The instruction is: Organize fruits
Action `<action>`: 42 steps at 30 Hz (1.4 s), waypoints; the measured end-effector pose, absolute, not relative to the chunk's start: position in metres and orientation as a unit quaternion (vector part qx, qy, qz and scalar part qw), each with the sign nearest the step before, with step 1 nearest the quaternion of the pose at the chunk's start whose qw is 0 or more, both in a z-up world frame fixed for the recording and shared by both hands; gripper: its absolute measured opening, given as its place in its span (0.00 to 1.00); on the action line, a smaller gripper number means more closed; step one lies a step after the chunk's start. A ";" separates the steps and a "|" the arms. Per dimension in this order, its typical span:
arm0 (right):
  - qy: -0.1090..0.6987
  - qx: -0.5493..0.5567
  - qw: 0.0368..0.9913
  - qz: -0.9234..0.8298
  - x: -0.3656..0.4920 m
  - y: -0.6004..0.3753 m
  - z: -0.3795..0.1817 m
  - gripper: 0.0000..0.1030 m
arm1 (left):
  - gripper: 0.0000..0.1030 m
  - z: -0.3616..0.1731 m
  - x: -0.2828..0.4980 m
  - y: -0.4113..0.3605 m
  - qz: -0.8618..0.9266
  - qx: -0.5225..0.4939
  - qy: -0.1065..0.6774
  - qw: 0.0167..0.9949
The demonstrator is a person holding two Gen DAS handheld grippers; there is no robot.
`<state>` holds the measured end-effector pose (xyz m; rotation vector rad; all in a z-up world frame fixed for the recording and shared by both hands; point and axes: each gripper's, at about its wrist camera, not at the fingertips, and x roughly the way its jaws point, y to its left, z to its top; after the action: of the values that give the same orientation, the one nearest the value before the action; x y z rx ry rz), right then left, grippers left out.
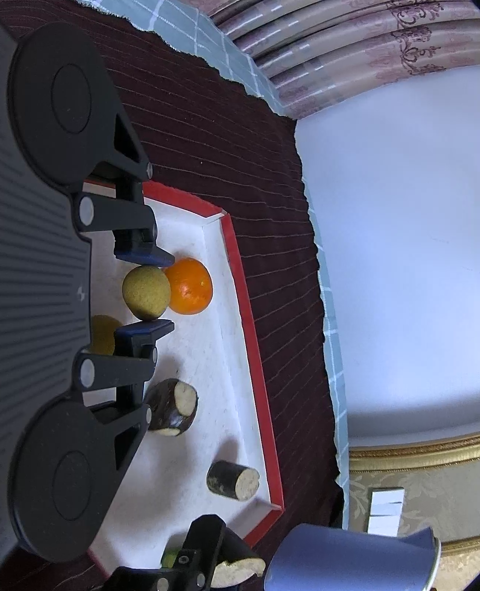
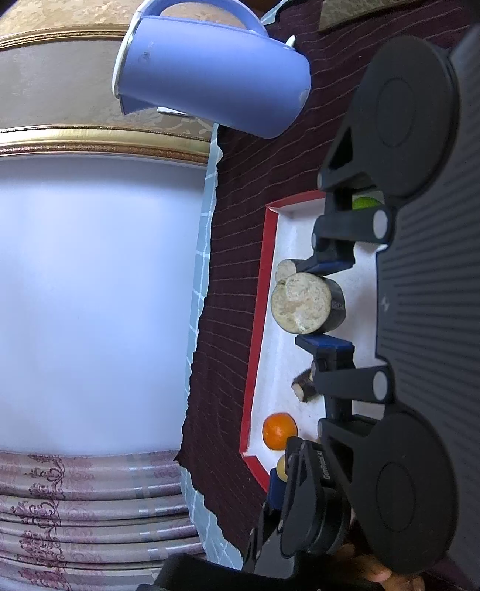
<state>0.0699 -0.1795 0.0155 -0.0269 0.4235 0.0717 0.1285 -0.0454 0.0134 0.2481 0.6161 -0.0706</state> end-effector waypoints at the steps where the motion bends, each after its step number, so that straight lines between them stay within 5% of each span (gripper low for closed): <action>1: 0.213 -0.014 0.976 0.034 0.073 -0.179 0.016 0.30 | 0.29 0.013 0.131 -0.046 -0.033 0.123 0.305 0.944; 29: 0.253 -0.009 0.967 -0.012 0.116 -0.189 0.000 0.30 | 0.29 0.017 0.164 -0.053 -0.017 0.127 0.298 0.946; 32: 0.248 -0.010 0.969 -0.017 0.115 -0.189 0.001 0.48 | 0.29 0.017 0.164 -0.056 -0.011 0.136 0.295 0.946; 42: 0.244 -0.009 0.970 -0.017 0.107 -0.190 0.001 0.50 | 0.29 0.017 0.166 -0.054 -0.003 0.133 0.299 0.945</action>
<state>0.1075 -0.1899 0.0011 -0.0185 0.4924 -0.0342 0.1661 -0.0541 0.0169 0.2715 0.6083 -0.0058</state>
